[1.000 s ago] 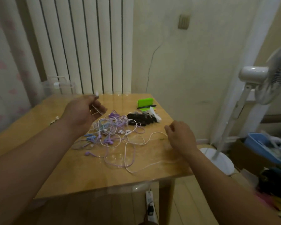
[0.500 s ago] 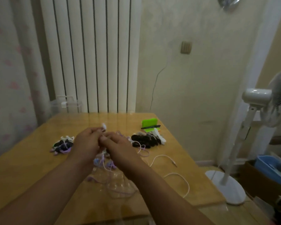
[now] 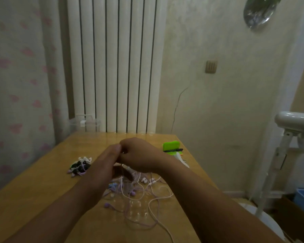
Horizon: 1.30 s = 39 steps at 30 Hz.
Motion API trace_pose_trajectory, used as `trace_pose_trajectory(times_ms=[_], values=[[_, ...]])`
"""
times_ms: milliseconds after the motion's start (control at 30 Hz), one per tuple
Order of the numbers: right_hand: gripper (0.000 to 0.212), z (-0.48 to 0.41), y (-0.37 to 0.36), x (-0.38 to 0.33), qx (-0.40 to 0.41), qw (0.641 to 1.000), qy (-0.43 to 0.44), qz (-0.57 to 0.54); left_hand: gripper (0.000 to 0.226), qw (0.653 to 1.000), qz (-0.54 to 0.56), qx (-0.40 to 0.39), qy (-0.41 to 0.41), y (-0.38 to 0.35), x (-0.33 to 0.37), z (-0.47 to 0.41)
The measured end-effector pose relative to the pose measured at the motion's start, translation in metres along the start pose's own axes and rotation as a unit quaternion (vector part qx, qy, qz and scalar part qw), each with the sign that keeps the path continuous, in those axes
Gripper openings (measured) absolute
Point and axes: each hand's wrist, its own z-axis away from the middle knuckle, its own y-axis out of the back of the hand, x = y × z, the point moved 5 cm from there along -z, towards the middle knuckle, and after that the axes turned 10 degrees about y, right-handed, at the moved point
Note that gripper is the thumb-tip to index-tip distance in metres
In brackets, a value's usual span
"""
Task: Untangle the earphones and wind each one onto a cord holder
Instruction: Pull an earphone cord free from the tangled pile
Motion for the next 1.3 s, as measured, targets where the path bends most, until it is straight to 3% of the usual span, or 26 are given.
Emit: trace_pose_trajectory(times_ms=[233,433,567,667,767,833,1033,1300], values=[[0.018,0.032,-0.016,0.050,0.040,0.980,-0.069,-0.183,0.047,0.990,-0.079,-0.067,0.095,0.007,-0.040,0.011],[0.018,0.036,-0.029,0.062,0.011,0.972,-0.065,-0.225,0.028,0.976,-0.112,-0.143,0.123,0.000,-0.048,0.012],[0.017,0.031,-0.035,0.063,0.001,0.972,-0.042,-0.230,0.032,0.968,-0.118,-0.175,0.135,-0.005,-0.050,0.013],[0.017,0.032,-0.040,0.071,0.034,0.962,-0.073,-0.262,0.023,0.980,-0.007,-0.137,0.147,-0.003,-0.056,0.005],[0.014,0.036,-0.052,0.087,0.075,0.939,-0.118,-0.315,0.035,0.974,0.121,-0.110,0.156,0.000,-0.059,-0.001],[0.020,0.039,-0.063,0.094,0.101,0.922,-0.138,-0.349,0.040,0.972,0.145,-0.120,0.142,-0.001,-0.058,-0.002],[0.020,0.037,-0.092,0.097,0.138,0.930,-0.135,-0.314,0.035,0.995,0.076,0.002,0.071,0.019,-0.070,-0.020],[0.017,0.032,-0.097,0.110,0.165,0.949,-0.156,-0.218,0.049,0.998,0.031,0.040,0.034,0.016,-0.080,-0.046]])
